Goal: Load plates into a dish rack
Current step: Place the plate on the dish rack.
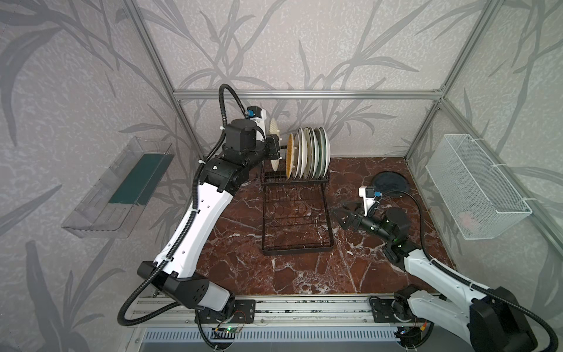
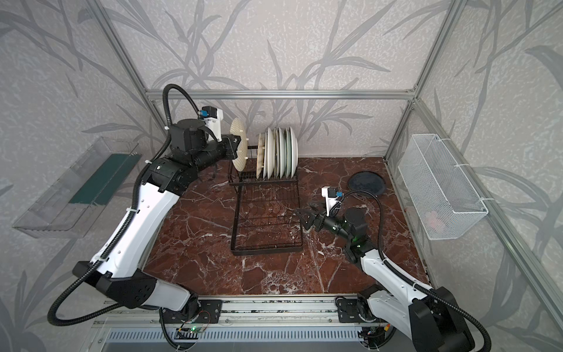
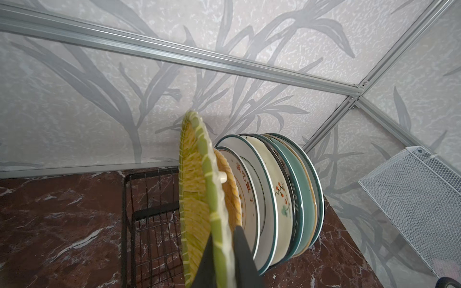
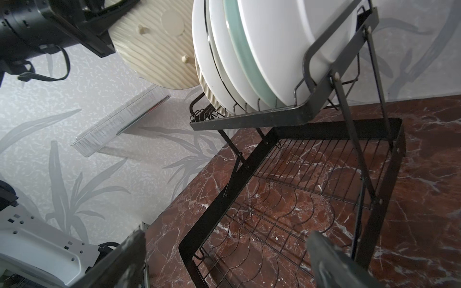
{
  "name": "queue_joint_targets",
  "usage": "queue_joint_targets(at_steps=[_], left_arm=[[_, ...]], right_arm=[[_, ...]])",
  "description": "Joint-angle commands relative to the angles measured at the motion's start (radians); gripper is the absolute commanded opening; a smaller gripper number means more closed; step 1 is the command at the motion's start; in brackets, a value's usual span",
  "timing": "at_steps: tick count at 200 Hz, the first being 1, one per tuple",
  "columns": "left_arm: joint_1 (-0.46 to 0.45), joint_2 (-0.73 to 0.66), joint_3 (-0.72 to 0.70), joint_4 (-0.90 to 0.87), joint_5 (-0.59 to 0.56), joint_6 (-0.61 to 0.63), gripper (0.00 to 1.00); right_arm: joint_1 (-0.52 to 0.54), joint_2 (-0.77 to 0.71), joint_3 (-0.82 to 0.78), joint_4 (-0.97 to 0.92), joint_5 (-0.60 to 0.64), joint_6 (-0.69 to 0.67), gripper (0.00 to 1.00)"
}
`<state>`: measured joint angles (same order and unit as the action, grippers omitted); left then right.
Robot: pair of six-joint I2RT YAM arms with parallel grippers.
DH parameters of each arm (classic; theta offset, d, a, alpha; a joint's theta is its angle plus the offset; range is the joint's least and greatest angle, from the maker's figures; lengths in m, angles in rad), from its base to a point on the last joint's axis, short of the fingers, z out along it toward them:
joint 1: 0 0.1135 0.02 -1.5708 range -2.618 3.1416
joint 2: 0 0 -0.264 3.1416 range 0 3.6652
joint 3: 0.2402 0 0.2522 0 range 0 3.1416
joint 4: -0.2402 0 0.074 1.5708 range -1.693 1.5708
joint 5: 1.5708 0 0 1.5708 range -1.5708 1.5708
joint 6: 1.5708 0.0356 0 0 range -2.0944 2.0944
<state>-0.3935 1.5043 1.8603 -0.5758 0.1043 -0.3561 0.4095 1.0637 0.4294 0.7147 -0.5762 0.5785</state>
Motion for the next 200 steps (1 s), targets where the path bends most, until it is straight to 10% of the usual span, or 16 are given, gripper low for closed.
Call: queue_joint_targets(at_steps=[1,200], left_arm=[[0.029,0.035,0.053,0.025,0.101,-0.032,0.0],[0.044,0.203,0.041,-0.015,0.055,0.004,0.0]], right_arm=[[0.012,0.027,0.003,0.104,-0.03,0.016,0.99],[0.025,0.076,0.008,0.138,-0.047,0.029,0.99]])
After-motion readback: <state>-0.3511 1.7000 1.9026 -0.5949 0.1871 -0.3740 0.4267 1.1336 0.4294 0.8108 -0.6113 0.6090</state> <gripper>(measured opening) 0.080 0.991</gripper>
